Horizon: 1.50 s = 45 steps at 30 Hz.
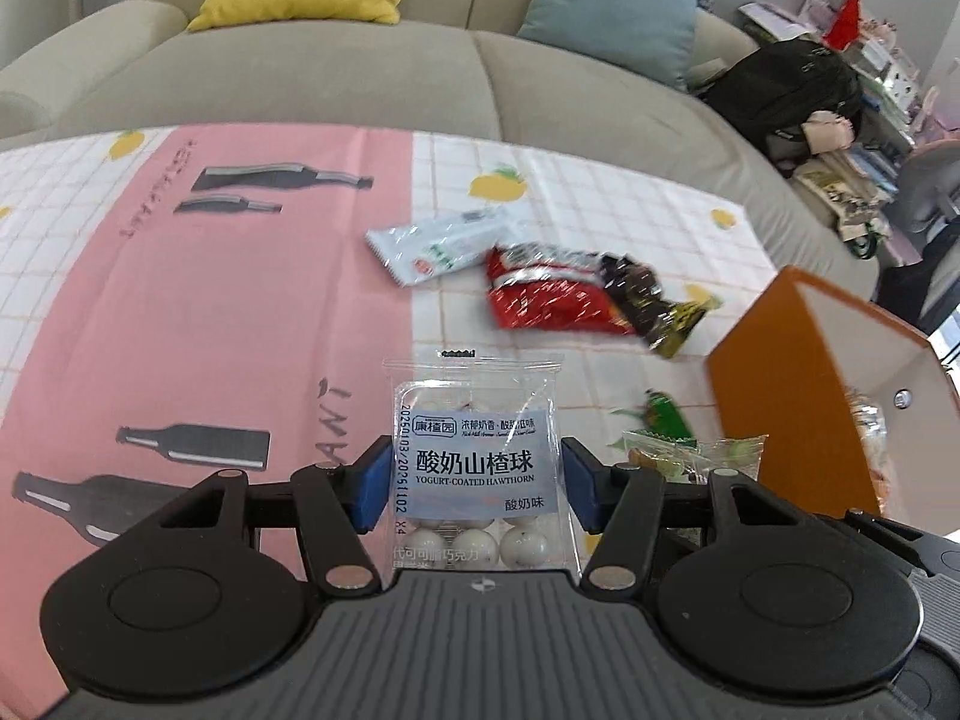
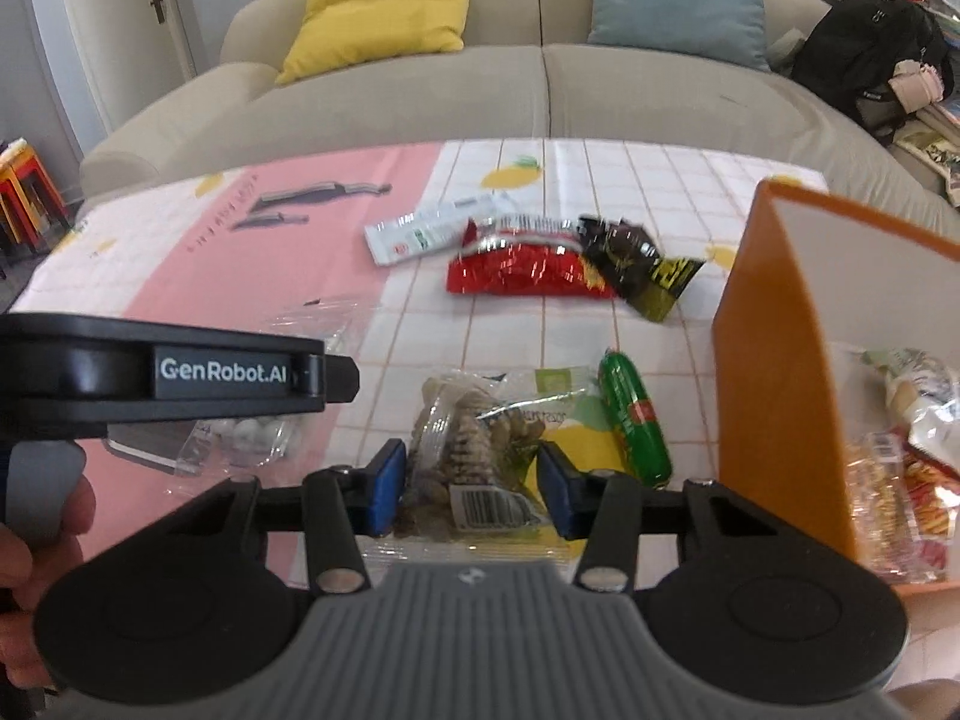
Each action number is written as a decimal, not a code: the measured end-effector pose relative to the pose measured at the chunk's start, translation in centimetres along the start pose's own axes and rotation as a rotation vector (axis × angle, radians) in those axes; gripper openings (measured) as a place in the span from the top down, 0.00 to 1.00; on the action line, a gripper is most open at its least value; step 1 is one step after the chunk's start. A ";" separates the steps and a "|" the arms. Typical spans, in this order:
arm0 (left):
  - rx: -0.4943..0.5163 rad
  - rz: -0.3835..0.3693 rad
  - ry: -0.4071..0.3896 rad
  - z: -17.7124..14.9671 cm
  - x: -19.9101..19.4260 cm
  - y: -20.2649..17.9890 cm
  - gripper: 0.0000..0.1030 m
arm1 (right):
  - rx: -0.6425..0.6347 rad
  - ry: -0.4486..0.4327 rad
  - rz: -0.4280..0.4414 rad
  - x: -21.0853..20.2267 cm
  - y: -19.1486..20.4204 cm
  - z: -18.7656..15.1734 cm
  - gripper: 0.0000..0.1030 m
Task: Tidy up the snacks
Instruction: 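Carry both held bags over the orange box and lower them inside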
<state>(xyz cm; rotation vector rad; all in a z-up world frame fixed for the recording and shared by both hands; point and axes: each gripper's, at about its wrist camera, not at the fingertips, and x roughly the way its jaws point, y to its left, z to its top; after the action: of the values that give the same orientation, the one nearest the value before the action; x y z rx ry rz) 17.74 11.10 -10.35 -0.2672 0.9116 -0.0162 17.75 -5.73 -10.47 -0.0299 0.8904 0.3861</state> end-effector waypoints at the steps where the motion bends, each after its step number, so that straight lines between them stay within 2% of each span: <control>1: 0.002 -0.009 -0.002 0.2 -0.5 -0.2 0.36 | 0.009 -0.007 0.002 -0.7 -0.2 0.1 0.55; 12: 0.107 -0.130 -0.016 2.4 -4.7 -4.9 0.36 | 0.120 -0.061 -0.035 -7.3 -5.4 2.6 0.56; 18: 0.190 -0.206 -0.012 3.9 -5.3 -9.1 0.36 | 0.152 -0.082 -0.077 -10.0 -9.2 3.9 0.56; 23: 0.305 -0.260 0.008 4.6 -4.7 -13.3 0.36 | 0.192 -0.064 -0.107 -11.1 -12.8 4.7 0.56; 27: 0.375 -0.318 0.061 4.9 -3.3 -16.3 0.36 | 0.196 -0.029 -0.147 -11.0 -15.3 5.0 0.56; 34: 0.499 -0.369 0.122 4.9 -0.9 -20.7 0.36 | 0.201 0.077 -0.201 -9.3 -19.6 5.3 0.57; 39: 0.574 -0.377 0.158 4.8 1.2 -23.2 0.36 | 0.210 0.157 -0.235 -6.9 -22.3 5.1 0.60; 45: 0.627 -0.364 0.210 4.5 4.4 -25.0 0.36 | 0.179 0.195 -0.268 -5.1 -23.8 5.2 0.67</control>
<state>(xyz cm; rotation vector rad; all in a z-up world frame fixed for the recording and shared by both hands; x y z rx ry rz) 26.44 -12.63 -5.26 0.1608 1.0096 -0.6659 26.90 -28.57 -6.52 -0.0221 1.0956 0.0530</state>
